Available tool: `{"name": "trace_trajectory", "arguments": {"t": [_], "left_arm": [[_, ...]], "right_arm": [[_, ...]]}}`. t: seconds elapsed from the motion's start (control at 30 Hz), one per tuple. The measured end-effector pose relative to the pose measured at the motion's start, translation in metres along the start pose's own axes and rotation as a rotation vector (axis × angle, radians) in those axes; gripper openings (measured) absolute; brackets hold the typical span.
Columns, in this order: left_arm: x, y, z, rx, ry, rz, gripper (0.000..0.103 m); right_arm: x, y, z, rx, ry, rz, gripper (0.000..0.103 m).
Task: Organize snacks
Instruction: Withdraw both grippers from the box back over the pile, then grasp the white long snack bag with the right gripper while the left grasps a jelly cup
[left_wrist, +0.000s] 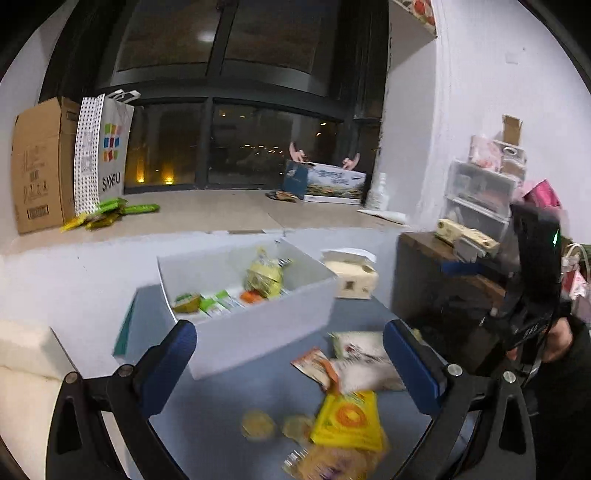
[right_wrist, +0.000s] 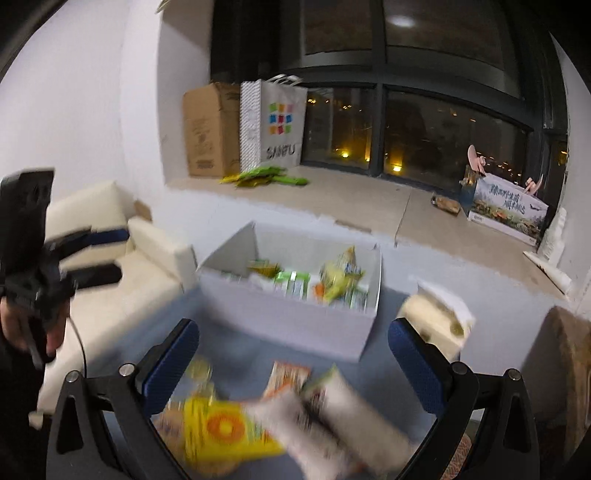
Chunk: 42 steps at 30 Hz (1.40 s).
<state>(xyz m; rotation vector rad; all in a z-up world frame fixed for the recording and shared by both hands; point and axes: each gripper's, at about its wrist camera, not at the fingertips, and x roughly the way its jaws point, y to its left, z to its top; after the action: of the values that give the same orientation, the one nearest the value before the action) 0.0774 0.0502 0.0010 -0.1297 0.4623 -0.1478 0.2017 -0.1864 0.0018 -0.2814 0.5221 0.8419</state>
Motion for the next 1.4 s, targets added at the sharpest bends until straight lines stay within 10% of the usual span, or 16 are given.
{"name": "trace_trajectory", "arguments": {"t": [0.37,1.03,1.17,1.4], "left_arm": [[-0.002,0.001,-0.053,-0.088,0.089,-0.031,0.103],[0.016,0.01,-0.085,-0.065,0.21,-0.055,0.103],[0.024,0.012,-0.091,-0.068,0.231,-0.062,0.103],[0.052,0.023,-0.102,-0.056,0.291,-0.045,0.103]], "right_arm": [[-0.004,-0.02,-0.129,0.216,0.131,-0.048,0.103],[0.126,-0.027,-0.108,0.01,0.373,0.11,0.103],[0.141,-0.023,-0.121,-0.024,0.425,0.103,0.06],[0.1,-0.022,-0.119,0.077,0.332,0.127,0.041]]}}
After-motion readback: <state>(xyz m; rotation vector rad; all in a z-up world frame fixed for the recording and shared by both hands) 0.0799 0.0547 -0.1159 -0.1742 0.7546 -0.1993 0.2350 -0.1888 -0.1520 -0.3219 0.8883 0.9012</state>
